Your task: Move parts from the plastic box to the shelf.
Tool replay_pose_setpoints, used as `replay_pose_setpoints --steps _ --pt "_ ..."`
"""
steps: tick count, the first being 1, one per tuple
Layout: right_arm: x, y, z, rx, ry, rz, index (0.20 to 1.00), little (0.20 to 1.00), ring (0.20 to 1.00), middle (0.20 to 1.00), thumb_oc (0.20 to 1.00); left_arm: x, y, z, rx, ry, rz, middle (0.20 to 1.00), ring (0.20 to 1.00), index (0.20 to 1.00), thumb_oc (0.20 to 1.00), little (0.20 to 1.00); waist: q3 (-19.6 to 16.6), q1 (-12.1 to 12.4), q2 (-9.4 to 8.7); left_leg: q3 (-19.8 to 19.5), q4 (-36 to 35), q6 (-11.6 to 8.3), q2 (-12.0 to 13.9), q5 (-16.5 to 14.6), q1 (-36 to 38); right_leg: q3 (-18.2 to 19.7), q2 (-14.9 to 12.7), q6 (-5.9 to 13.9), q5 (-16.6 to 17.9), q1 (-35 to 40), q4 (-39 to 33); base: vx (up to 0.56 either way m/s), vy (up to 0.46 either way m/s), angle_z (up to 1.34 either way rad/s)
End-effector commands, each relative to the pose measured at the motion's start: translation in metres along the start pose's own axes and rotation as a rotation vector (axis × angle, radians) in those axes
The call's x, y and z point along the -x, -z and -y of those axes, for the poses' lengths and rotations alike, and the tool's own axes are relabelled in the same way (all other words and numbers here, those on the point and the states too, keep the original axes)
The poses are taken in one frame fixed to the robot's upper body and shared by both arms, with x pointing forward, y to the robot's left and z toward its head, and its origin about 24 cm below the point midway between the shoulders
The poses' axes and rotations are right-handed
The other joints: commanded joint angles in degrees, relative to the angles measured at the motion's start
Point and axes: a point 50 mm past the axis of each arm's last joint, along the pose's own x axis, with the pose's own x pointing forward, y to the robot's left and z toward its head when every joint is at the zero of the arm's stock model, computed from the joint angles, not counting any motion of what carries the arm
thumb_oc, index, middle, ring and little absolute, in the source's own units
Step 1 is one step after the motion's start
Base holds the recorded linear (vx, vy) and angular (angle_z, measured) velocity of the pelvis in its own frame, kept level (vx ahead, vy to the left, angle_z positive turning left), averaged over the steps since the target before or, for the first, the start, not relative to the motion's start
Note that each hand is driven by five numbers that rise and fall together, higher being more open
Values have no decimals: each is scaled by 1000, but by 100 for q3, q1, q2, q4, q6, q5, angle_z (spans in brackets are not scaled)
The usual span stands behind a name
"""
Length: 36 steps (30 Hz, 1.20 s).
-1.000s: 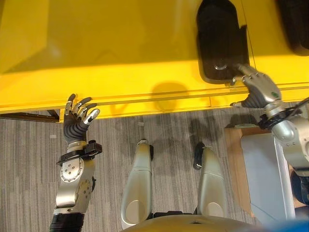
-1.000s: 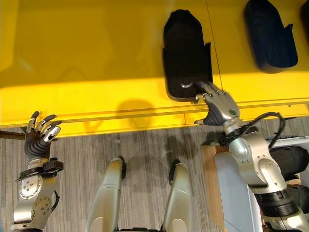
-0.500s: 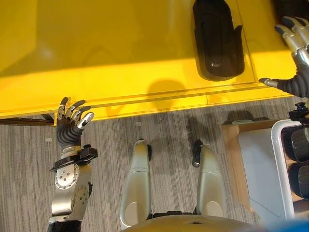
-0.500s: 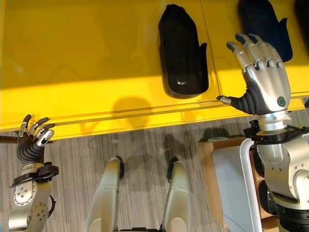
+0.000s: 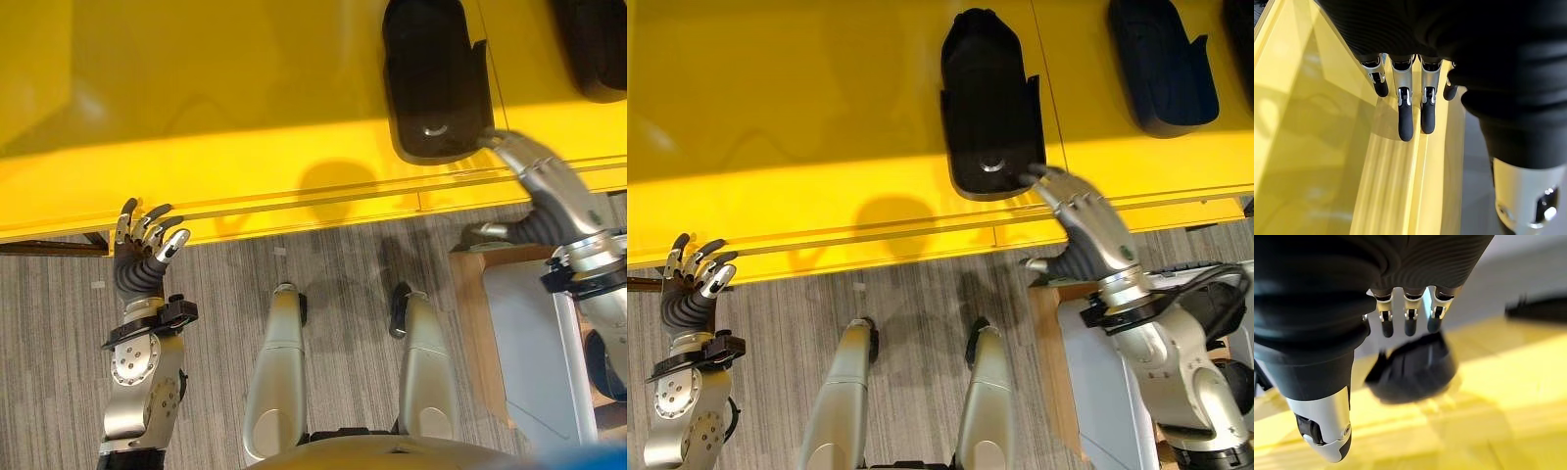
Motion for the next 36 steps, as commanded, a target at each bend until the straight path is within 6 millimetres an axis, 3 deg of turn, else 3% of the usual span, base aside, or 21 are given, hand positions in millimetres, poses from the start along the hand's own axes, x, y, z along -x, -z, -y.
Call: replay_pose_setpoints --steps 1,13,20,25,36 --pt "-7 -4 11 -51 67 28 1000 1000 1000 1000 1000 -1 4 12 -24 86 -10 1000 1000 1000 1000 1000 -33 -134 -9 -129 -133 269 -12 -135 24 -144 148 -570 -975 685 514 0 0 0" --pt "-29 1 -27 -184 6 -30 1000 1000 1000 1000 1000 -7 3 18 -8 96 1 1000 1000 1000 1000 1000 2 -54 33 -101 -138 281 -42 -119 3 -130 122 -572 -967 678 499 0 0 0" --pt "-30 1 -41 -222 -39 -52 1000 1000 1000 1000 1000 -8 3 17 -10 86 9 1000 1000 1000 1000 1000 31 -25 34 -91 -113 289 -55 -119 -21 -123 113 -584 -971 663 521 0 0 0" --pt "-32 3 -47 -236 -64 -64 1000 1000 1000 1000 1000 -8 2 18 -8 90 10 1000 1000 1000 1000 1000 28 -19 34 -89 -118 287 -57 -110 -19 -127 114 -586 -980 665 521 0 0 0" --pt "-38 29 -47 -194 -17 -189 1000 1000 1000 1000 1000 -9 2 18 5 90 16 1000 1000 1000 1000 1000 13 40 68 -106 -84 303 -70 -123 -35 -102 95 -585 -974 631 569 0 0 0"
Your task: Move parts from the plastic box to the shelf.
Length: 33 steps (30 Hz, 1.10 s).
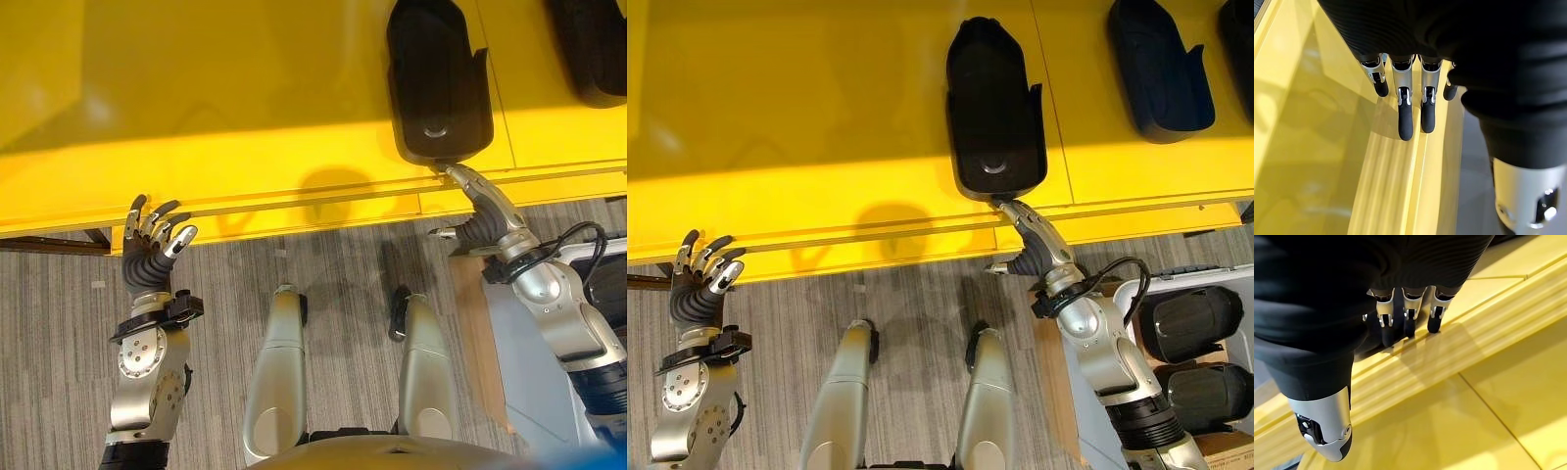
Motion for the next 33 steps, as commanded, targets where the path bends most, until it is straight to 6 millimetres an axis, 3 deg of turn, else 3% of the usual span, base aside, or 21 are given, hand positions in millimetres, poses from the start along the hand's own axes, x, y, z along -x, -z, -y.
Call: replay_pose_setpoints --steps 1,16,33 --pt "-4 10 9 7 64 -56 1000 1000 1000 1000 1000 -4 -1 13 -4 75 15 1000 1000 1000 1000 1000 9 -22 103 -127 -86 303 -76 -123 -119 -123 96 -572 -1021 563 573 0 0 0" --pt "-8 27 32 96 138 -132 1000 1000 1000 1000 1000 -4 -1 14 8 91 8 1000 1000 1000 1000 1000 -17 38 145 -135 -44 316 -102 -130 -167 -124 114 -586 -1038 499 633 0 0 0" --pt "-30 12 54 153 218 -71 1000 1000 1000 1000 1000 -4 0 13 16 97 6 1000 1000 1000 1000 1000 -33 116 206 -131 -5 354 -144 -154 -210 -94 116 -588 -1049 459 661 0 0 0"
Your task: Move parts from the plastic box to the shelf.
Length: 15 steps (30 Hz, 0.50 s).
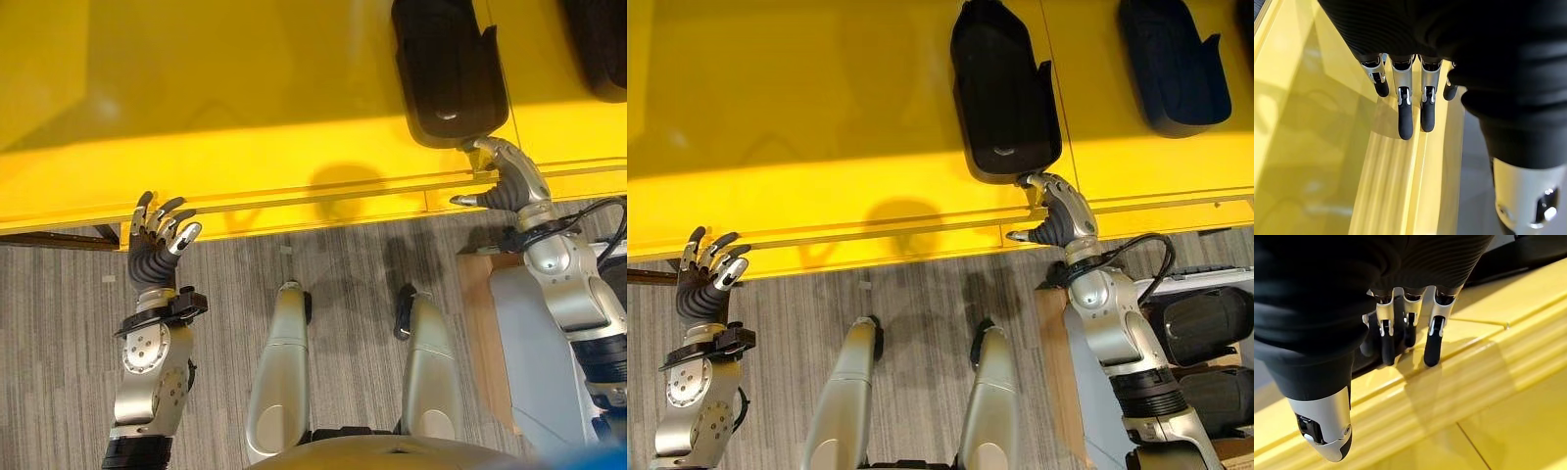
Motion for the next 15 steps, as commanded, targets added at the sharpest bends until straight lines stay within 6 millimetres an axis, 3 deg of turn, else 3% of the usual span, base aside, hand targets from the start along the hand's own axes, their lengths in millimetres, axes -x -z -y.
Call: replay_pose_setpoints --steps 1,15 --pt "-10 2 18 54 64 5 1000 1000 1000 1000 1000 -1 -1 7 -4 73 10 1000 1000 1000 1000 1000 -99 -15 82 -143 -7 360 -148 -159 -179 -120 120 -540 -1012 584 512 0 0 0" --pt "-23 -3 26 71 87 22 1000 1000 1000 1000 1000 0 0 5 -1 65 4 1000 1000 1000 1000 1000 -97 40 109 -132 47 361 -141 -168 -211 -109 112 -548 -1031 540 556 0 0 0"
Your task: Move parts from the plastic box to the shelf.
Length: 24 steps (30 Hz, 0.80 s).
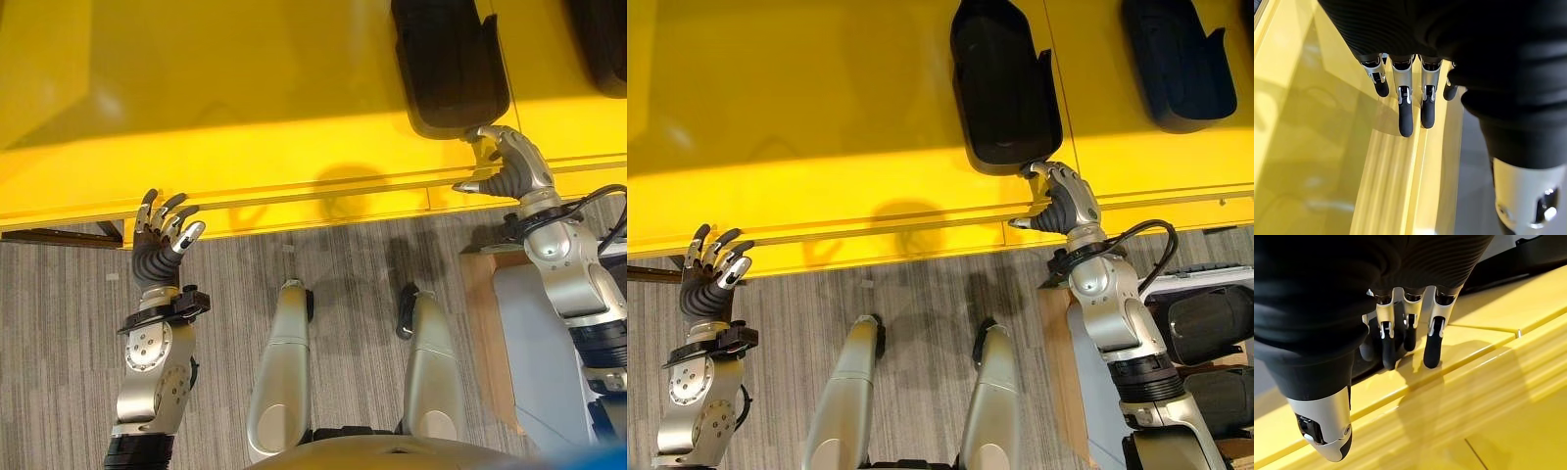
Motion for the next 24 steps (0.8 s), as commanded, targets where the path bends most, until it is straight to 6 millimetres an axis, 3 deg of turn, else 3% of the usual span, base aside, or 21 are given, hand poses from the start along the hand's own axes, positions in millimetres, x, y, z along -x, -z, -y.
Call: replay_pose_setpoints --steps 1,24 --pt "-11 -2 20 63 64 28 1000 1000 1000 1000 1000 1 0 1 -15 40 1 1000 1000 1000 1000 1000 -115 24 58 -122 -45 363 -143 -171 -152 -119 113 -542 -1024 594 496 0 0 0" --pt "-26 -11 31 52 95 50 1000 1000 1000 1000 1000 1 0 1 -11 50 -3 1000 1000 1000 1000 1000 -73 96 84 -126 -13 352 -175 -138 -175 -115 111 -566 -1042 561 568 0 0 0"
